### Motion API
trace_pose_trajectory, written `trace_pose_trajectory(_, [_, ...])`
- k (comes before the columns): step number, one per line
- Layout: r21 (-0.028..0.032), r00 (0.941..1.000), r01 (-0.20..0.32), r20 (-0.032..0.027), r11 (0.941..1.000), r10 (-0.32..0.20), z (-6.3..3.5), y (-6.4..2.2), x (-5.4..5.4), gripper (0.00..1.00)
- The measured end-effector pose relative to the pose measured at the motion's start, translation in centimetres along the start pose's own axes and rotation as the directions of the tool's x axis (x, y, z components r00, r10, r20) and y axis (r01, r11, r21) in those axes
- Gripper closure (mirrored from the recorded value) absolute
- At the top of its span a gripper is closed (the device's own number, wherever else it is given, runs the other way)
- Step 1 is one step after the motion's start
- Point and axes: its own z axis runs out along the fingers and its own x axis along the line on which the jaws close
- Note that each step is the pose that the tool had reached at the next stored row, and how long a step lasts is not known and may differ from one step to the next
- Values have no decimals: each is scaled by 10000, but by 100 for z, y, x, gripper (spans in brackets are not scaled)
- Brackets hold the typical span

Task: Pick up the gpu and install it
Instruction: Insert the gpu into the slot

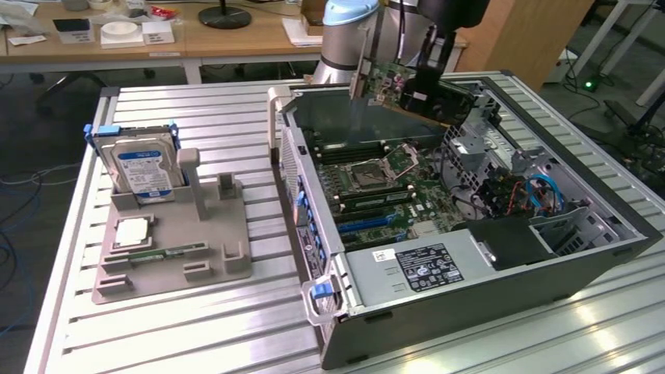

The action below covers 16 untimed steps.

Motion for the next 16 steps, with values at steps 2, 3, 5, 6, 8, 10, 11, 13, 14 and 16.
trace_pose_trajectory(2, [7, 9999, 162, 4, 9999, -162, 1, -2, 5, 72])
trace_pose_trajectory(3, [11, 9997, 250, 7, 9997, -250, 1, -2, 6, 72])
trace_pose_trajectory(5, [15, 9989, 460, 7, 9989, -460, 1, -3, 8, 72])
trace_pose_trajectory(6, [16, 9984, 564, 8, 9984, -564, 2, -2, 9, 72])
trace_pose_trajectory(8, [19, 9970, 770, 9, 9970, -770, 2, -3, 10, 72])
trace_pose_trajectory(10, [21, 9952, 975, 9, 9952, -975, 2, -3, 11, 72])
trace_pose_trajectory(11, [22, 9941, 1088, 9, 9941, -1088, 2, -3, 12, 72])
trace_pose_trajectory(13, [30, 9914, 1309, 12, 9914, -1309, 4, -4, 13, 72])
trace_pose_trajectory(14, [38, 9897, 1429, 15, 9897, -1429, 4, -4, 14, 72])
trace_pose_trajectory(16, [60, 9862, 1657, 25, 9862, -1658, 6, -5, 15, 72])
